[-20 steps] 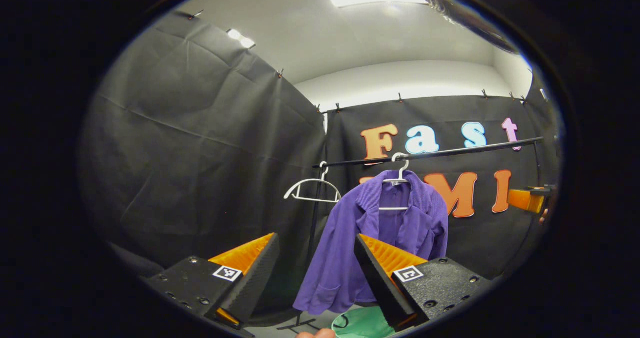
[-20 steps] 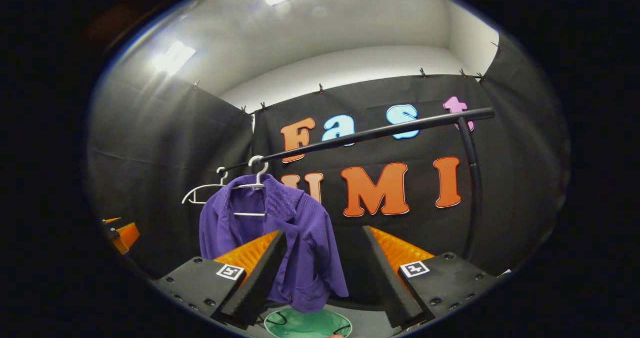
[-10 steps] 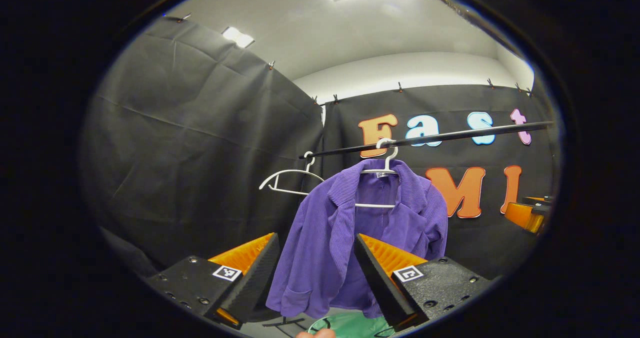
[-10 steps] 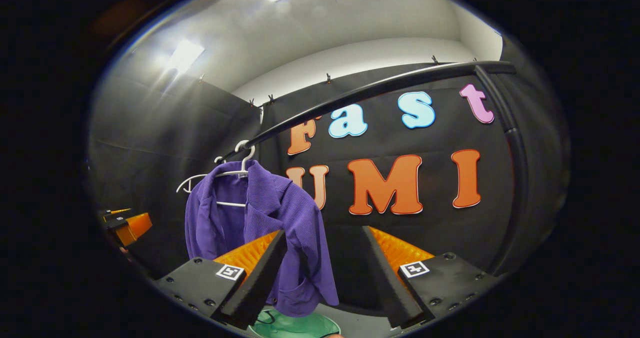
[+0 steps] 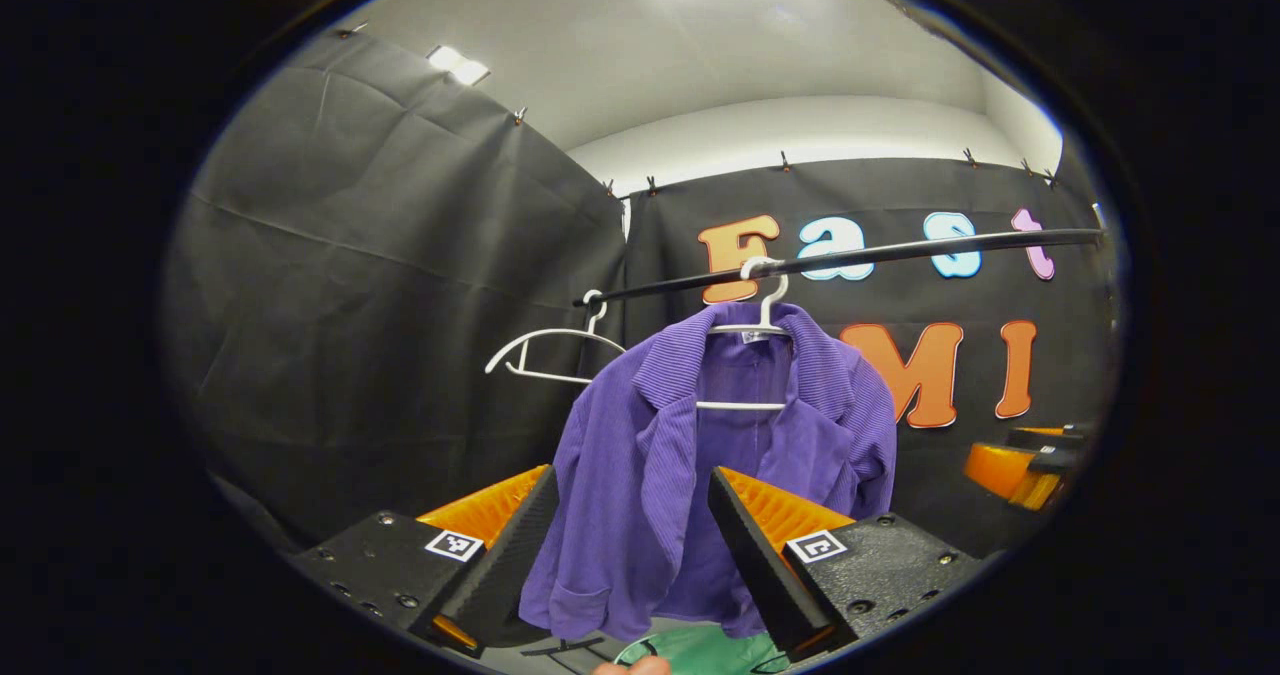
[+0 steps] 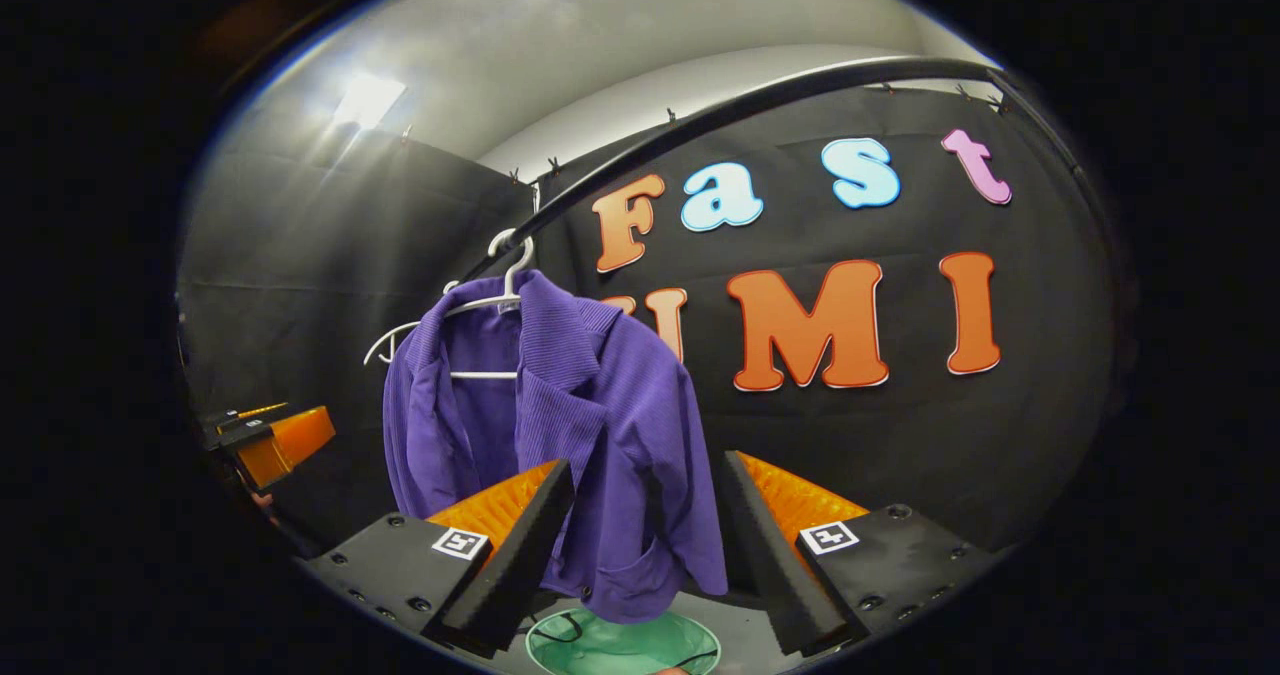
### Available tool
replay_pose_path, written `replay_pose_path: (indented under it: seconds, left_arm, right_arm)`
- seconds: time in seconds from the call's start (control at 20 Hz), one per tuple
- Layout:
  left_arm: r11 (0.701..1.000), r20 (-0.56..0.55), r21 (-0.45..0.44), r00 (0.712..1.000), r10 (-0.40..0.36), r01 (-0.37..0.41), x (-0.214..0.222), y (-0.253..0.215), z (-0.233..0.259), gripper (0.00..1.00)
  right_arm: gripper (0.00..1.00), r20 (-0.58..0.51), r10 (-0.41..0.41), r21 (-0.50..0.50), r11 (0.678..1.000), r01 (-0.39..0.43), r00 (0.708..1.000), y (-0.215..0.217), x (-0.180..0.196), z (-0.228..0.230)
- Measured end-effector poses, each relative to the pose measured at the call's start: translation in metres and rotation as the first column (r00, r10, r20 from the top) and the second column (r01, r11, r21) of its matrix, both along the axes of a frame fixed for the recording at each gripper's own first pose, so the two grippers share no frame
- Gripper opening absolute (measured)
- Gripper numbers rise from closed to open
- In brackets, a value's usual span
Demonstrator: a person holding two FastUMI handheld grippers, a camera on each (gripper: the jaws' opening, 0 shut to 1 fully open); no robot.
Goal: Grasp the clothes on the hanger with both hands and then place them into the laundry hamper below.
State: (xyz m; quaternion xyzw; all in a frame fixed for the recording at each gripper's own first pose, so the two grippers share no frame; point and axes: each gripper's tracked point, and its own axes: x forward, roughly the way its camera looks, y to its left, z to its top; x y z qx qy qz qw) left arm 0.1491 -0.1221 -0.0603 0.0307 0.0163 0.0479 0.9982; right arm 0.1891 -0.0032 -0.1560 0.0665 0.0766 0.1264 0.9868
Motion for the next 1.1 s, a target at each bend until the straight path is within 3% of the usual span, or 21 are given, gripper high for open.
replay_pose_path:
  seconds: [0.2, 0.25, 0.3, 0.5, 0.6, 0.7, 0.85, 0.95, 1.0, 1.1]
  left_arm:
    - [0.999, -0.019, 0.042, 1.000, 0.008, -0.007, -0.002, 0.020, -0.004, 0.92]
    - [0.999, -0.023, 0.049, 1.000, 0.005, -0.004, -0.003, 0.024, -0.006, 0.92]
    - [0.998, -0.025, 0.055, 1.000, 0.003, -0.002, -0.004, 0.028, -0.006, 0.92]
    - [0.998, -0.046, 0.062, 0.999, -0.009, 0.012, -0.010, 0.049, -0.011, 0.92]
    - [0.999, -0.058, 0.030, 0.998, -0.018, 0.020, -0.015, 0.059, -0.015, 0.92]
    - [1.000, -0.084, -0.008, 0.996, -0.025, 0.025, -0.019, 0.072, -0.023, 0.99]
    - [0.996, -0.118, -0.073, 0.991, -0.065, 0.056, -0.023, 0.085, -0.034, 0.95]
    - [0.993, -0.119, -0.077, 0.989, -0.094, 0.085, -0.018, 0.088, -0.037, 0.92]
    - [0.994, -0.119, -0.067, 0.988, -0.097, 0.089, -0.014, 0.088, -0.037, 0.95]
    - [0.993, -0.098, -0.064, 0.990, -0.101, 0.095, -0.007, 0.079, -0.034, 0.92]
  right_arm:
    - [0.94, -0.045, 0.095, 0.039, 0.995, -0.093, 0.994, 0.070, 0.029, -0.041]
    - [0.98, -0.058, 0.099, 0.050, 0.994, -0.096, 0.993, 0.084, 0.039, -0.051]
    - [0.94, -0.075, 0.098, 0.053, 0.994, -0.094, 0.992, 0.097, 0.050, -0.063]
    - [0.98, -0.138, 0.085, -0.011, 0.996, -0.088, 0.987, 0.127, 0.076, -0.111]
    - [0.98, -0.133, 0.026, -0.088, 0.995, -0.038, 0.991, 0.128, 0.092, -0.126]
    - [0.98, -0.125, -0.067, -0.134, 0.990, 0.051, 0.990, 0.113, 0.108, -0.137]
    - [0.99, -0.116, -0.203, -0.183, 0.967, 0.179, 0.972, 0.078, 0.133, -0.151]
    - [0.96, -0.121, -0.229, -0.165, 0.964, 0.208, 0.966, 0.058, 0.142, -0.149]
    - [0.79, -0.119, -0.238, -0.137, 0.965, 0.222, 0.964, 0.048, 0.141, -0.142]
    - [0.45, -0.110, -0.234, -0.091, 0.970, 0.225, 0.966, 0.030, 0.140, -0.125]
